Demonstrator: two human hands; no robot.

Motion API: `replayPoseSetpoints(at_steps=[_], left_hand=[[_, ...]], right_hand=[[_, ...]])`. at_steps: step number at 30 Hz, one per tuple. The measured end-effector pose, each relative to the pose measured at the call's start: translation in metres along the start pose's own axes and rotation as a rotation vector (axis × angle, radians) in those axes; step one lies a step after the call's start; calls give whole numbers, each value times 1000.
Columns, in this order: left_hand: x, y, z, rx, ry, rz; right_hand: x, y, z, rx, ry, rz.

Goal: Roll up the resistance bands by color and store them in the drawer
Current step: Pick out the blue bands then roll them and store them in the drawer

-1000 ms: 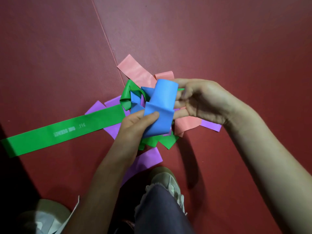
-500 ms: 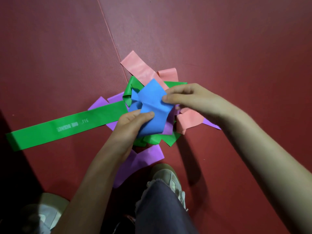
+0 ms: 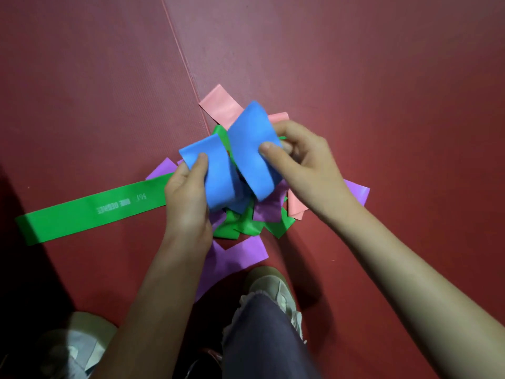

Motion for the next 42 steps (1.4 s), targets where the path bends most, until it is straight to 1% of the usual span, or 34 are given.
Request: replayPoseSetpoints(at_steps=[3,8,10,13,14,16,18,20,24,29,33,36,39,42], left_hand=[[-8,0,-4,7,7,9],[-2,-3,-1,49,22,3],[3,-4,1,72,6,36],[3,-7,3,84,-1,73],[1,-8,2,91,4,81],[-7,-7,0,86,-1,26],[-13,-5,-1,78,10,-11],[-14,-3,-1,73,30,18],[-11,-1,-1,38,39,48],[-7,0,-2,10,57,60],[-7,-3,1,33,30,38],[-7,-2,2,55,-24,16],[-11,1,-1,-30,-57,50],[-9,4,0,-113,0,98]], right_hand=[[-21,14,6,-151,-56,99],[-31,30,4,-285,-20,332],[-33,28,4,-306,-17,380],[-38,25,1,-323,23,274],[-39,28,1,-328,74,220],[-40,34,0,-313,180,147],[-45,35,-2,-286,254,146],[-50,31,-4,-284,312,180],[-55,31,-2,-279,378,249],[-57,32,0,-274,397,268],[-52,33,1,-247,404,178],[-49,34,4,-221,405,70],[-49,36,7,-215,403,12],[-54,38,8,-229,380,17]])
Point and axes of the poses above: each hand's wrist, its own z-axis towards the middle knuckle, its own x-axis out of the back of the hand, y = z × x, the point moved 5 cm from there along z, towards the middle knuckle
